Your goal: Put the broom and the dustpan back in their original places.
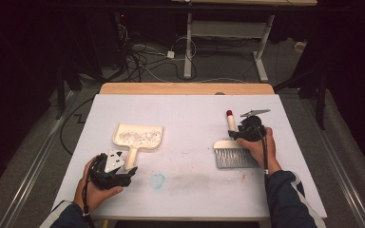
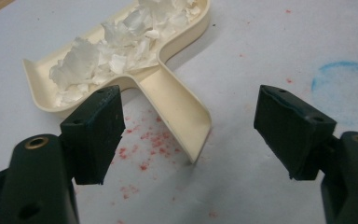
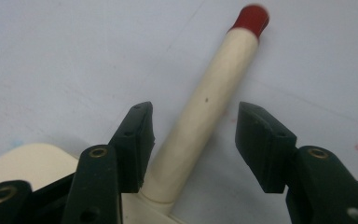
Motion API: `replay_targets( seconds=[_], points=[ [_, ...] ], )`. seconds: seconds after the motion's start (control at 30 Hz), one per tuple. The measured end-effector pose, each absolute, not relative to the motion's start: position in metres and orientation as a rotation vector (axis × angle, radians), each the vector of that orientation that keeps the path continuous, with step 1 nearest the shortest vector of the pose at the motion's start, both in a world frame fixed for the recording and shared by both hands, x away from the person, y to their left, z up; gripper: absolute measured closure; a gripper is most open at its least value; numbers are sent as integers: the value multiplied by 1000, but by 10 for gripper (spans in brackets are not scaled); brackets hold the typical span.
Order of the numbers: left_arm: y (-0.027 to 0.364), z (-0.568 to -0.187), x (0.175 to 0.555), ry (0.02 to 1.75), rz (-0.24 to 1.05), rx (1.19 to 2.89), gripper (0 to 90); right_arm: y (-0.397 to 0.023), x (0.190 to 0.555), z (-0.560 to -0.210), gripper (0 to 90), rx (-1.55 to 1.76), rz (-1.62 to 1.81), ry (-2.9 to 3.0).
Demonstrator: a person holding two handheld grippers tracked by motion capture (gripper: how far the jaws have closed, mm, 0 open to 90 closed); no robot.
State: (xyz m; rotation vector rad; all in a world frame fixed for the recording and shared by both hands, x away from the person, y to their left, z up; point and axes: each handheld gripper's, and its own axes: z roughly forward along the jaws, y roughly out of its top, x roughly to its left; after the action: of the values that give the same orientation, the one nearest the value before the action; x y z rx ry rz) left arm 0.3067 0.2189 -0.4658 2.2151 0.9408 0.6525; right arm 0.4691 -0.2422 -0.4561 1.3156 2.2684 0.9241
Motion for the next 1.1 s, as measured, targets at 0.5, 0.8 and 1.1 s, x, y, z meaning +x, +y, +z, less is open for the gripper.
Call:
replay_targets(
  seconds=[0.5, 0.8, 1.1],
  points=[
    [217, -465, 305, 921, 664, 2228, 231, -234, 446, -421, 344, 1118, 1102, 2101],
    [215, -466, 305, 917, 673, 2241, 228, -232, 436, -411, 263, 1079, 1133, 2096],
    [215, -466, 306, 898, 688, 2249, 227, -233, 429, -405, 189, 1079, 1161, 2062]
  ],
)
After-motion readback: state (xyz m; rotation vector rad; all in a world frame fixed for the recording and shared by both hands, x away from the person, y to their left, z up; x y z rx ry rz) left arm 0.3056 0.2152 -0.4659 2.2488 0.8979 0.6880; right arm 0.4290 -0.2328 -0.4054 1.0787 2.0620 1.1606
